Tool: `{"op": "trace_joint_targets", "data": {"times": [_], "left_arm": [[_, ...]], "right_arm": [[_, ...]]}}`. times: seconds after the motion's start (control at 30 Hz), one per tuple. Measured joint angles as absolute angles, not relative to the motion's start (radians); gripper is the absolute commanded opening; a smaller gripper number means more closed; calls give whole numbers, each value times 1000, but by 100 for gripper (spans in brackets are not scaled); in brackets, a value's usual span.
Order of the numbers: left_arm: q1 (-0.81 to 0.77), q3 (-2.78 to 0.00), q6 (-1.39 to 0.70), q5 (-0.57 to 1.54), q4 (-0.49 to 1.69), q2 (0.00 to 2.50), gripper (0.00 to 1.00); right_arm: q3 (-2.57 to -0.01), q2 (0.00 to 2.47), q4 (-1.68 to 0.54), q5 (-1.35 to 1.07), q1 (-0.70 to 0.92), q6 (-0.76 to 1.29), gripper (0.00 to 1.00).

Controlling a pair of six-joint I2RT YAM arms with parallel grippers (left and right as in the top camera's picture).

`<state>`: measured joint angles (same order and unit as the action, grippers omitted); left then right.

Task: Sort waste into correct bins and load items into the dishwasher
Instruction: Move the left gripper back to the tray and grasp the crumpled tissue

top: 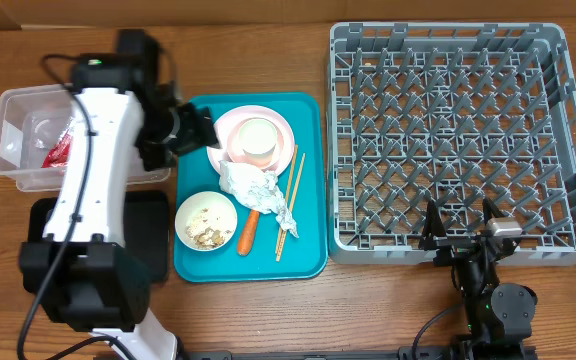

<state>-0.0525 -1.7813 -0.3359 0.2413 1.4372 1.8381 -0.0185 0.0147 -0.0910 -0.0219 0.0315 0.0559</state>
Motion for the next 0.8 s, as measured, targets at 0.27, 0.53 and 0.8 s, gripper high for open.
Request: {"op": "trace_joint_targets", "data": {"times": [0.27,0.53,0.8], "left_arm": [[-264,-1781,-333,174,1417,1838,79],[-425,-1781,-338,158,1378,1838,38],[-501,-1781,-333,156,1338,1838,34]], "right_arm": [[-19,15,-90,-22,31,56,100],[-19,15,-90,-22,31,56,100],[-19,15,-90,-22,31,56,100]]}}
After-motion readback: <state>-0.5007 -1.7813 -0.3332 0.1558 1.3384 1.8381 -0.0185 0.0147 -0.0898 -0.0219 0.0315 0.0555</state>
